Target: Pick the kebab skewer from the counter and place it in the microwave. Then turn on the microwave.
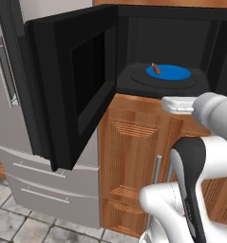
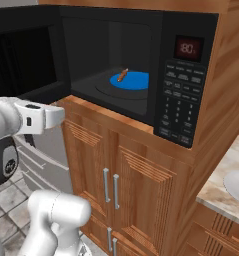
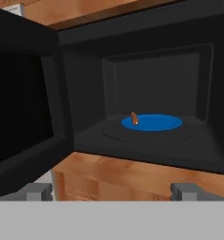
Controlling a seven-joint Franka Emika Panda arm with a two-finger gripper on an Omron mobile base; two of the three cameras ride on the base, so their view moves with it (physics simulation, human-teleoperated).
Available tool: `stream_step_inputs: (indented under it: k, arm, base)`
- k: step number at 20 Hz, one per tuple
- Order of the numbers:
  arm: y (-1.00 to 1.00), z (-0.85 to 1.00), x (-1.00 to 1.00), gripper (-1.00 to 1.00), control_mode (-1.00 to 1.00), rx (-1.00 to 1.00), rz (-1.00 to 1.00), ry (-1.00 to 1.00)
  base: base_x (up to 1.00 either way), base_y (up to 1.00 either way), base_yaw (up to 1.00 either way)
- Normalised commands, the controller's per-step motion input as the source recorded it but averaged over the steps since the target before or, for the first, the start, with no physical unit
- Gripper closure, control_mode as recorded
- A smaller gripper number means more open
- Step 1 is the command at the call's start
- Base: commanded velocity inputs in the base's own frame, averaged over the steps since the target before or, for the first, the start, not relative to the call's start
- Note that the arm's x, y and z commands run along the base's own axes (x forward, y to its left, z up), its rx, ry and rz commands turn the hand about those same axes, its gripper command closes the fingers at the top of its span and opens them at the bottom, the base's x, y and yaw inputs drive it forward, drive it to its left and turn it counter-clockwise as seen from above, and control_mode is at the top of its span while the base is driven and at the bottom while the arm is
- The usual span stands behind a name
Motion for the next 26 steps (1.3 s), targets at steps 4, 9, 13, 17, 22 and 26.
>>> stream_step_inputs:
  k: [4, 9, 13, 17, 22, 26]
  arm:
    - [0.37, 0.04, -0.44, -1.00, -1.00, 0.00, 0.00, -0.04]
    - [0.35, 0.00, -0.36, -1.00, -1.00, -0.01, 0.00, -0.10]
    - [0.26, 0.00, -0.36, -1.00, -1.00, -0.01, 0.00, -0.15]
    - [0.19, -0.01, -0.27, -1.00, -1.00, -0.02, 0.06, -0.18]
    - [0.21, -0.03, -0.20, -1.00, -1.00, -0.01, 0.09, -0.17]
    - [0.28, -0.04, -0.17, -1.00, -1.00, -0.01, 0.09, -0.11]
  base:
    - [0.00, 0.00, 0.00]
    - [0.00, 0.00, 0.00]
    - [0.00, 0.00, 0.00]
    - [0.00, 0.00, 0.00]
    - [0.00, 0.00, 0.00]
    - [0.00, 0.00, 0.00]
